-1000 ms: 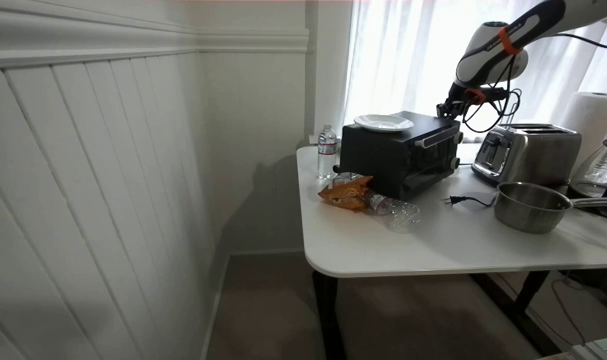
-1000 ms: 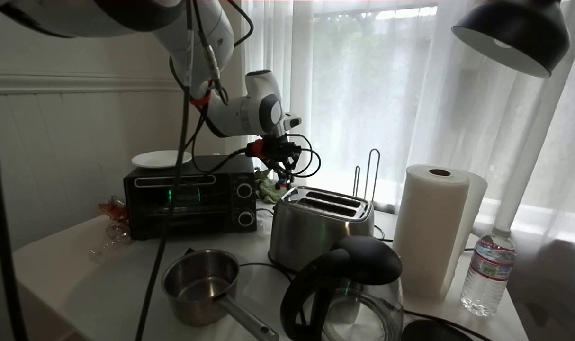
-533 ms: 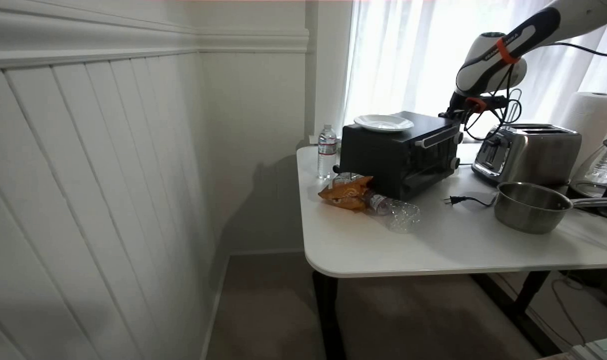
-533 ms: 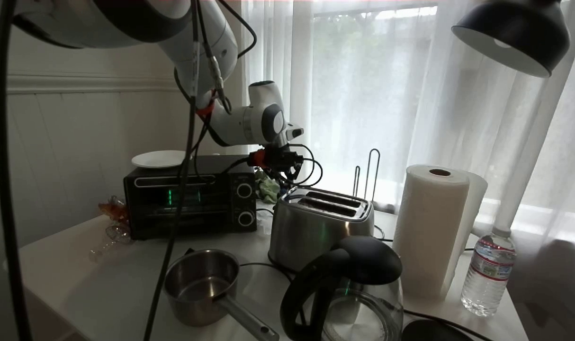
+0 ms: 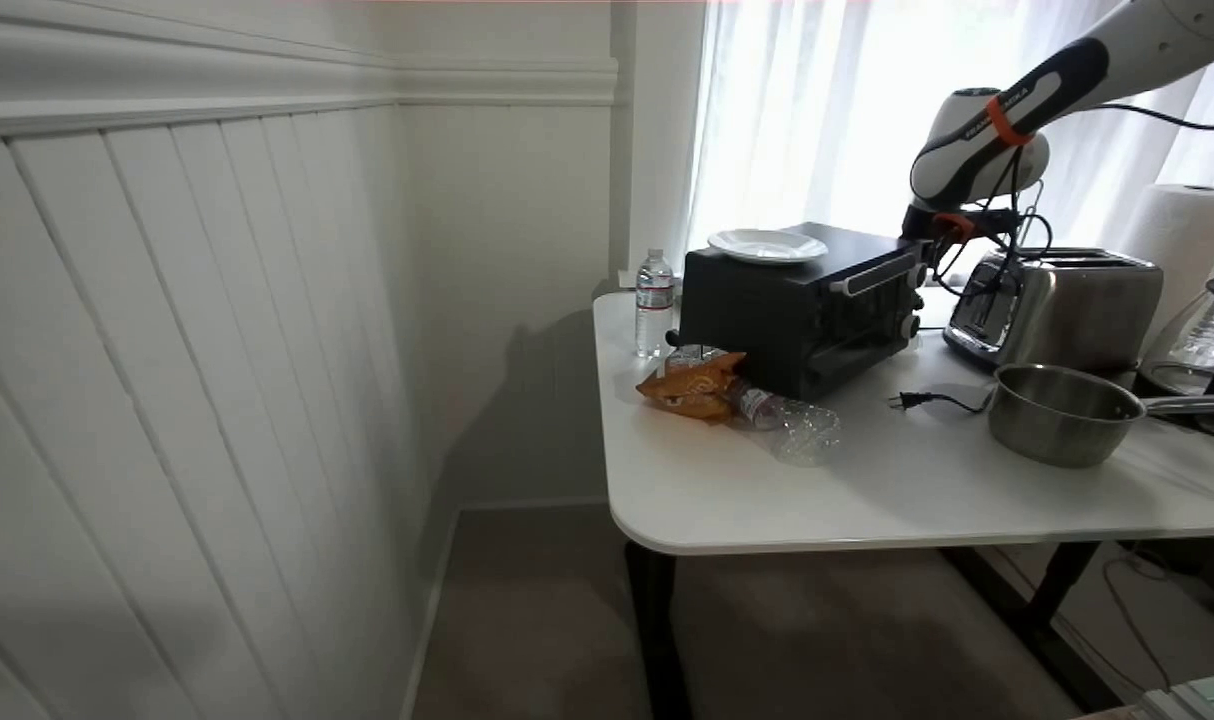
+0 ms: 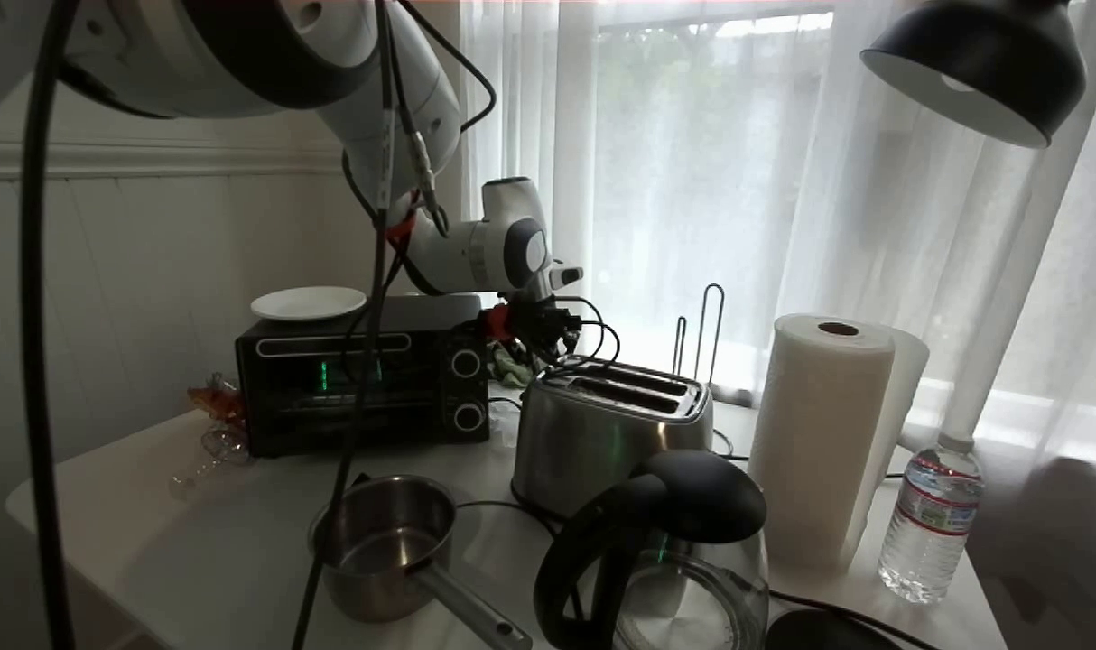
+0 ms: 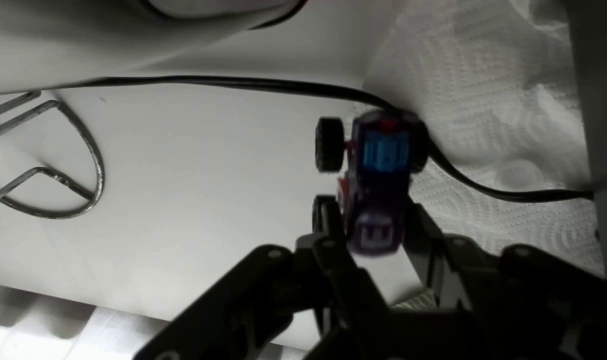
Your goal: Pick up the toy car from the silver pot and put it on the table to the right of the black oven
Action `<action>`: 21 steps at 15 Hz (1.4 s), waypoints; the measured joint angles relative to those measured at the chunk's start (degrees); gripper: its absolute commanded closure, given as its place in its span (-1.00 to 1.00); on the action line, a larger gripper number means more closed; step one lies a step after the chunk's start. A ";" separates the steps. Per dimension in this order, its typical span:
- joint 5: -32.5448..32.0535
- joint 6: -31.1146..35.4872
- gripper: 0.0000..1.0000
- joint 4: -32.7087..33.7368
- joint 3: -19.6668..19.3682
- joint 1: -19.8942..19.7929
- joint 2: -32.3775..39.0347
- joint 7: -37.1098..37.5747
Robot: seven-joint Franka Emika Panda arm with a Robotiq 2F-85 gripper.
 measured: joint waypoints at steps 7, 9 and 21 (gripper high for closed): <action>0.07 -0.88 -1.00 1.69 -0.18 -0.01 0.58 0.00; 0.53 -1.67 -1.00 2.41 -0.11 0.01 0.30 0.10; 1.88 -23.88 -1.00 1.86 -0.06 0.39 -12.93 5.74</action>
